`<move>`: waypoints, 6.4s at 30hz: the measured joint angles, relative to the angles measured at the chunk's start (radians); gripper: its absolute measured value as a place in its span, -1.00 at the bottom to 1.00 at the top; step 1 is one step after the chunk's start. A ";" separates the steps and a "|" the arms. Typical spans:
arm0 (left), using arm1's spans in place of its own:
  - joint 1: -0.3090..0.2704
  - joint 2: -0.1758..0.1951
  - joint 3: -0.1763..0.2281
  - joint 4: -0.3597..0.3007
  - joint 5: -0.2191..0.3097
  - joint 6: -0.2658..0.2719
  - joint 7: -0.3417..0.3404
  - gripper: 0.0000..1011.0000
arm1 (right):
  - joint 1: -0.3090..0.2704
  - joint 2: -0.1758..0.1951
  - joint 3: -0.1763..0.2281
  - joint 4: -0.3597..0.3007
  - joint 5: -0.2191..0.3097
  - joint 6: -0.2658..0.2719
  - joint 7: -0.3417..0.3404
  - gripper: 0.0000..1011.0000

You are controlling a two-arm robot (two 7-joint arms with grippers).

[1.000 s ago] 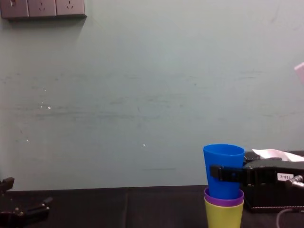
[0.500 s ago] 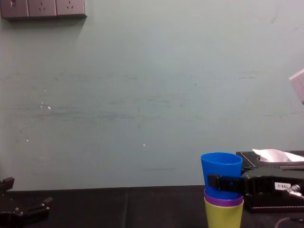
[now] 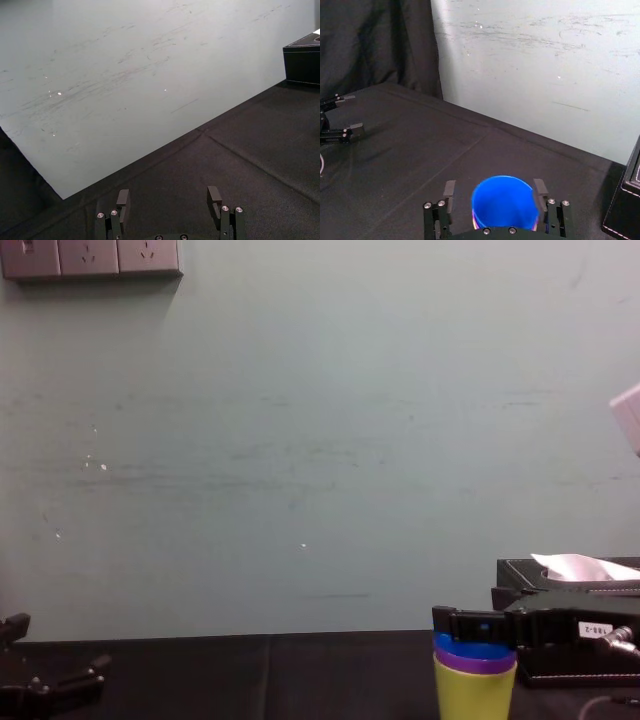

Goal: Stack the three plastic cups sequentially using one hand.

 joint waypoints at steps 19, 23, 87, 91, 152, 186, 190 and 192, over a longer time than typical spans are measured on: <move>0.000 0.000 0.000 0.000 0.000 0.000 0.000 1.00 | -0.027 0.000 0.025 -0.028 0.014 -0.024 -0.004 0.99; 0.000 0.000 0.000 0.000 0.000 0.000 0.000 1.00 | -0.058 -0.001 0.048 -0.061 0.017 -0.048 -0.030 0.99; 0.000 0.000 0.000 0.000 0.000 0.000 0.000 1.00 | -0.309 -0.203 0.198 -0.135 -0.210 -0.098 -0.536 0.99; 0.000 0.000 0.000 0.000 0.000 0.000 0.000 1.00 | -0.309 -0.203 0.198 -0.135 -0.210 -0.098 -0.536 0.99; 0.000 0.000 0.000 0.000 0.000 0.000 0.000 1.00 | -0.309 -0.203 0.198 -0.136 -0.210 -0.099 -0.537 0.99; 0.000 0.000 0.000 0.000 0.000 0.000 0.000 1.00 | -0.309 -0.203 0.198 -0.136 -0.210 -0.099 -0.537 0.99; 0.000 0.000 0.000 0.000 0.000 0.000 0.000 1.00 | -0.309 -0.203 0.198 -0.136 -0.210 -0.099 -0.537 0.99; 0.000 0.000 0.000 0.000 0.000 0.000 0.000 1.00 | -0.309 -0.203 0.198 -0.136 -0.210 -0.099 -0.537 0.99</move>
